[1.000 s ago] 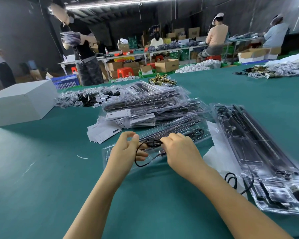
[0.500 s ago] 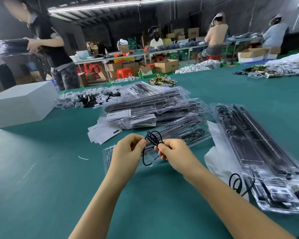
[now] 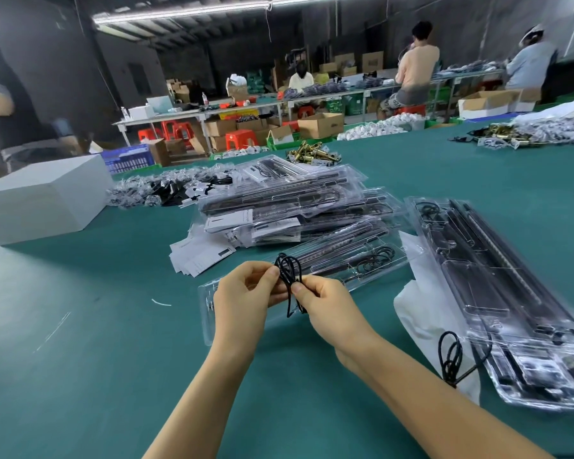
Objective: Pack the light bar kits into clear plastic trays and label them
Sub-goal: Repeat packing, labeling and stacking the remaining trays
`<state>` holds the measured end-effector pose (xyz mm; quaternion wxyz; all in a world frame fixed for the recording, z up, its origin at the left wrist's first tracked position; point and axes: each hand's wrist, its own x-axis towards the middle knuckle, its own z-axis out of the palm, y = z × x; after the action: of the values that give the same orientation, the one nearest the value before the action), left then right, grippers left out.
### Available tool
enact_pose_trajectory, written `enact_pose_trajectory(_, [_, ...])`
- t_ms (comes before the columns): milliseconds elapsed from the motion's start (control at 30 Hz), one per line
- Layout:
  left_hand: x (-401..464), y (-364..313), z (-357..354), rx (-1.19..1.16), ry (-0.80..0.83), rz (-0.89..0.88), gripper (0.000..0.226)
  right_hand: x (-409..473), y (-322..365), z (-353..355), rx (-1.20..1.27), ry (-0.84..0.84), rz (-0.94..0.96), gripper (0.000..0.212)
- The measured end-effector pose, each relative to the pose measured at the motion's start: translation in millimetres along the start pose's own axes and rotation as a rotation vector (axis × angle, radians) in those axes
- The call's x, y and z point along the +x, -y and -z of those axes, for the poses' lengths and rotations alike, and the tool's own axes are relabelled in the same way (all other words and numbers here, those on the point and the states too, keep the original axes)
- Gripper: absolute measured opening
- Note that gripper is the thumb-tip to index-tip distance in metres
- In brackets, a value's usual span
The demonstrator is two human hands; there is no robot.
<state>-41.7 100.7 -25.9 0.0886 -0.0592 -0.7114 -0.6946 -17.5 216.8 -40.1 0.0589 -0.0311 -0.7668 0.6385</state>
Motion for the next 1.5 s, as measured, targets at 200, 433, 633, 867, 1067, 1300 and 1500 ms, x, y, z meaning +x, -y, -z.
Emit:
enact_pose_trajectory(200, [0, 0, 2, 0.1, 0.003, -0.036, 0.011, 3, -1, 6, -0.194, -0.063, 0.023, 0.024])
enact_pose_trajectory(433, [0, 0, 1, 0.111, 0.03, -0.007, 0.012, -3, 6, 5, 0.088, 0.099, -0.044, 0.025])
enact_pose_trajectory(633, [0, 1, 0, 0.153, 0.021, -0.016, 0.012, -3, 11, 10, -0.228, 0.133, 0.056, 0.03])
enact_pose_trajectory(867, [0, 2, 0, 0.184, -0.008, -0.001, 0.009, -3, 13, 11, -0.216, 0.25, 0.079, 0.033])
enact_pose_trajectory(1067, [-1, -3, 1, 0.078, 0.0, 0.062, 0.01, -1, 9, 15, -0.068, 0.265, 0.085, 0.027])
enact_pose_trajectory(1300, [1, -13, 10, -0.063, 0.122, 0.15, 0.006, 3, 3, 19, 0.111, 0.303, 0.008, 0.008])
enact_pose_trajectory(1500, [12, -26, 31, 0.045, 0.274, 0.131, 0.005, 7, -1, 21, 0.137, 0.234, -0.065, 0.016])
